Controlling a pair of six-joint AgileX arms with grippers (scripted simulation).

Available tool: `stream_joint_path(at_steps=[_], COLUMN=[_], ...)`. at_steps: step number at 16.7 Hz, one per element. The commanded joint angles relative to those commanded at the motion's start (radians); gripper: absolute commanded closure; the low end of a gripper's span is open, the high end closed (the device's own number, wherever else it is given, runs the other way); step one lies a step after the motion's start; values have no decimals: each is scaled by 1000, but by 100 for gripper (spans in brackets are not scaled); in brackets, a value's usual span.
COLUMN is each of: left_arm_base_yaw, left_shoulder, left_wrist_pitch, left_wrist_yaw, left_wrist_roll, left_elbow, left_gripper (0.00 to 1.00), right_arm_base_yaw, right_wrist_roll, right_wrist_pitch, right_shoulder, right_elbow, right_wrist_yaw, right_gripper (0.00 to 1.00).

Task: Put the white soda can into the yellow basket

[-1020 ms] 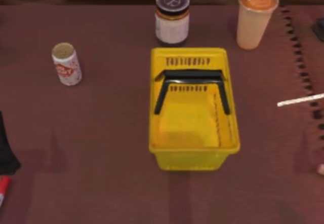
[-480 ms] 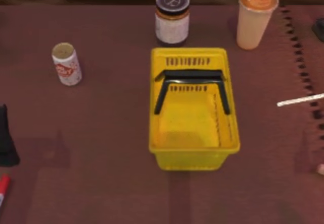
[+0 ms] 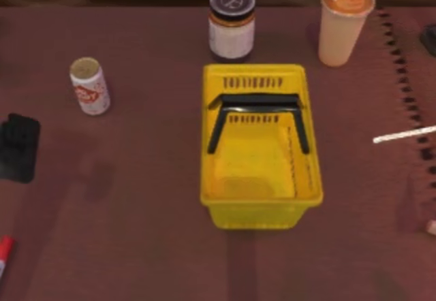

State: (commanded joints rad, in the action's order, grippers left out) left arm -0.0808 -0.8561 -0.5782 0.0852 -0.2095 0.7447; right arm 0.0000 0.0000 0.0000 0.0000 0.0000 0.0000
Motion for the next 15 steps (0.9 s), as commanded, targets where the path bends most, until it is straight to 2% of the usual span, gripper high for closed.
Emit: stream_joint_path(at_steps=[9, 15], left_arm_base_yaw=[-49, -60], left_shoulder=[-941, -1455], left_wrist_pitch=[-576, -851], left_wrist_yaw=[7, -20], left_wrist_roll=[-235, -371], left_elbow=[819, 1398], left_gripper=[0, 0], right_arm_base_yaw=[0, 0], right_wrist_roll=[0, 0], right_wrist_pitch=[0, 0], right_shoulder=[0, 0], right_elbow=[0, 0], right_wrist_yaw=[0, 0], right_gripper=[0, 0])
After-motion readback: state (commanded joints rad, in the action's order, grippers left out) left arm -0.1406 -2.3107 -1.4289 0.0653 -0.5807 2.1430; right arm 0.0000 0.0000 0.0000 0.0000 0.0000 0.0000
